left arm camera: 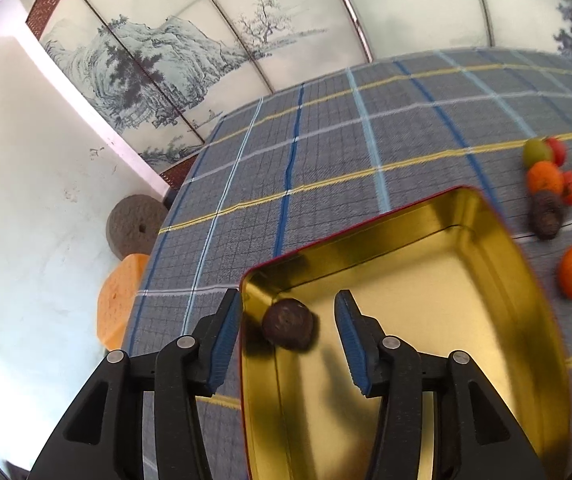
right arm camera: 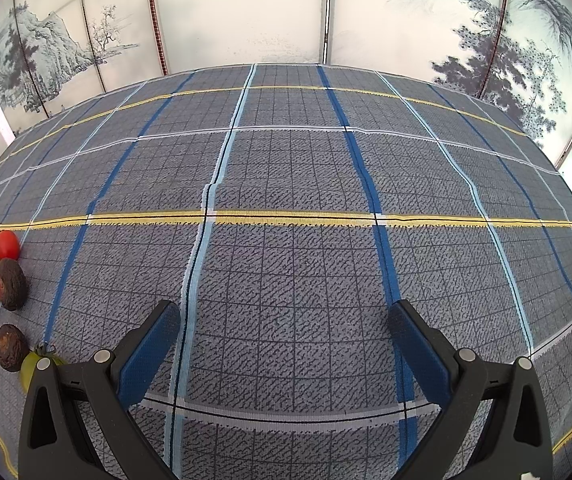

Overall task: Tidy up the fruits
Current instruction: 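Lower the dark brown fruit into the gold tray and open the left gripper, then grasp an orange from the fruit group with the right gripper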

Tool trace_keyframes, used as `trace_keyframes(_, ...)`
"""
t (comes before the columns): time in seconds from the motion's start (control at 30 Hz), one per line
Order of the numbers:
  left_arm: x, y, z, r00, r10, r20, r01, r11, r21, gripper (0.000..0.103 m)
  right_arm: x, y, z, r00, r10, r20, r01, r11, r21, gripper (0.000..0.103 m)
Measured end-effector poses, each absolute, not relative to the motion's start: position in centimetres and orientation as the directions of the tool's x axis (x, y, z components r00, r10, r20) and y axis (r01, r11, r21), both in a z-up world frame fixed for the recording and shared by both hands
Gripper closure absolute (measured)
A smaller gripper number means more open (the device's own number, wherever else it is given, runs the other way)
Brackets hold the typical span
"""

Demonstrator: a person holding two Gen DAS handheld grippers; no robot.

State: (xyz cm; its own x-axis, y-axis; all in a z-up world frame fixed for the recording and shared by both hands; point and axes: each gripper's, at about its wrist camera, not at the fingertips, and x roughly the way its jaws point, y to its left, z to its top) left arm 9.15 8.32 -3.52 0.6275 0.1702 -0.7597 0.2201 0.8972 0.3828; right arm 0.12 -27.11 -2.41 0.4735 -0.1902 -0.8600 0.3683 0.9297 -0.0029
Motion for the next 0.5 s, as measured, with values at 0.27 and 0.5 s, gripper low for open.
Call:
trace_keyframes(0.27, 3.6, 7.2, 0.4, 0.666, 0.097, -0.739, 0.197, 0.933, 0.3, 0.045, -1.1, -27.1, -2.2, 0.471, -0.179, -0.864, 0.359, 0.933, 0.002, 0.0)
trace_keyframes(0.5, -2.0, 9.0, 2.8, 0.665, -0.062, -0.744, 0.146, 0.988, 0.047, 0.039, -5.2, -22.6, 2.3, 0.646, -0.011, -0.763, 0.199, 0.968, 0.155, 0.0)
